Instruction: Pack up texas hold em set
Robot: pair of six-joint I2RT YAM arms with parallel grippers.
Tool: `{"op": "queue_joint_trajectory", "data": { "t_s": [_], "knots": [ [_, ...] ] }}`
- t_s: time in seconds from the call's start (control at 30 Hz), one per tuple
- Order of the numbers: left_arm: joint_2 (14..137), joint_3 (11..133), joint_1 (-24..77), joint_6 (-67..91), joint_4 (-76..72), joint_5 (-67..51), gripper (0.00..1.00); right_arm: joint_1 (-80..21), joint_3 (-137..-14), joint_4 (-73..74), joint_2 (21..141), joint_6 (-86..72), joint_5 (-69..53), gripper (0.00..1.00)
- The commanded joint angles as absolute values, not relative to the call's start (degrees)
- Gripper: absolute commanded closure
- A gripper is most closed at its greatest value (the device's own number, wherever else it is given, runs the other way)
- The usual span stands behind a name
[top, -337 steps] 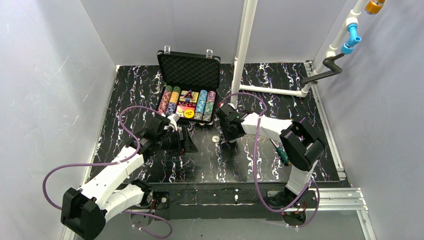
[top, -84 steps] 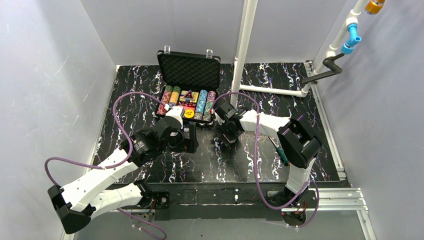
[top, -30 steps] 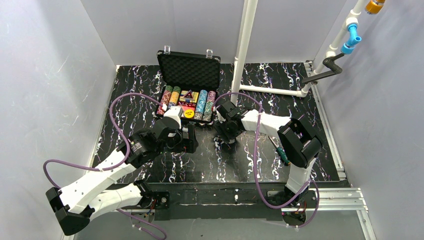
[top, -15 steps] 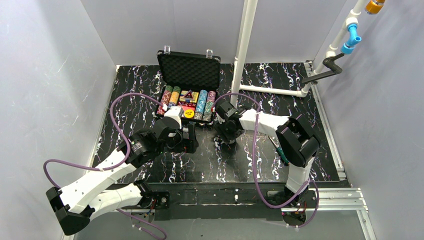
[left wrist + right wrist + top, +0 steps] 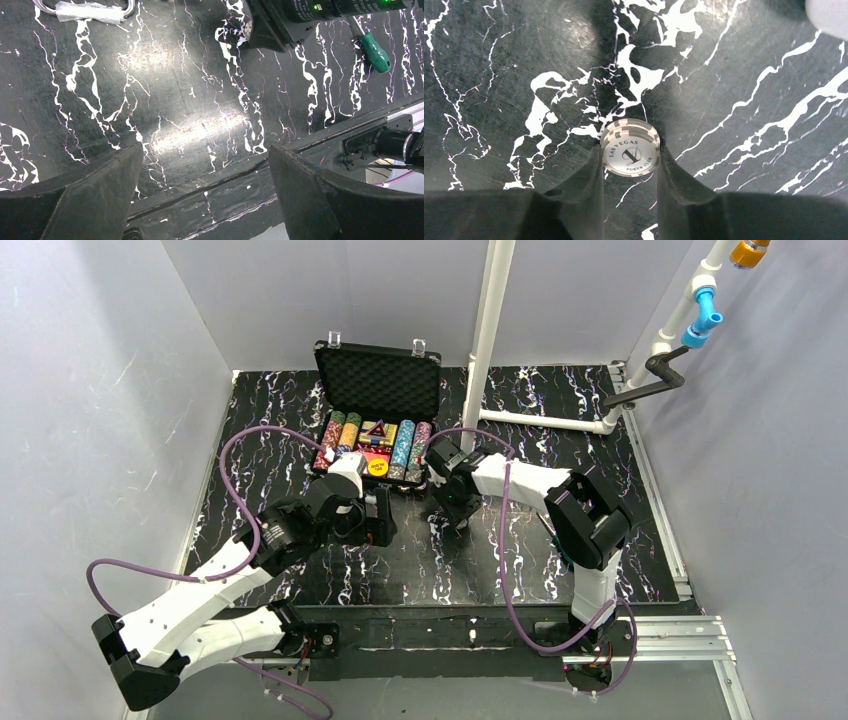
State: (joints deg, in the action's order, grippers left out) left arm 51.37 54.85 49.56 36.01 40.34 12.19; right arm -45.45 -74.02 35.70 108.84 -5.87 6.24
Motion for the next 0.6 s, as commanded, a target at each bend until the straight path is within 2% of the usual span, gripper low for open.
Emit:
{"op": "queue_joint_trajectory", "data": {
  "t_s": [0.0,0.07,0.2,0.3,0.57],
  "knots": [
    [50.6,55.41,49.24,35.88,40.87,12.16,0.04,-45.64,-71.87,34.31,110.37,-6.12,8.11,0.81],
    [50.7,55.2,49.22,36.39,40.66,12.05,0.03,-45.76,-71.28,33.81,108.14,-5.79,7.93,0.89],
    [50.33,54.14,48.42,37.83,39.52,10.27,0.02,-45.73,-70.85,33.9,104.81,-4.98,8.5,0.99],
    [50.3,53.22,44.55,38.76,38.23,4.79,0.02,-45.71,-70.8,34.36,102.58,-4.88,7.95,0.99],
    [54.34,48.14,24.35,41.96,29.64,-25.3,0.03,-45.75,-69.7,35.32,95.66,-5.3,2.92,0.99]
  ]
}}
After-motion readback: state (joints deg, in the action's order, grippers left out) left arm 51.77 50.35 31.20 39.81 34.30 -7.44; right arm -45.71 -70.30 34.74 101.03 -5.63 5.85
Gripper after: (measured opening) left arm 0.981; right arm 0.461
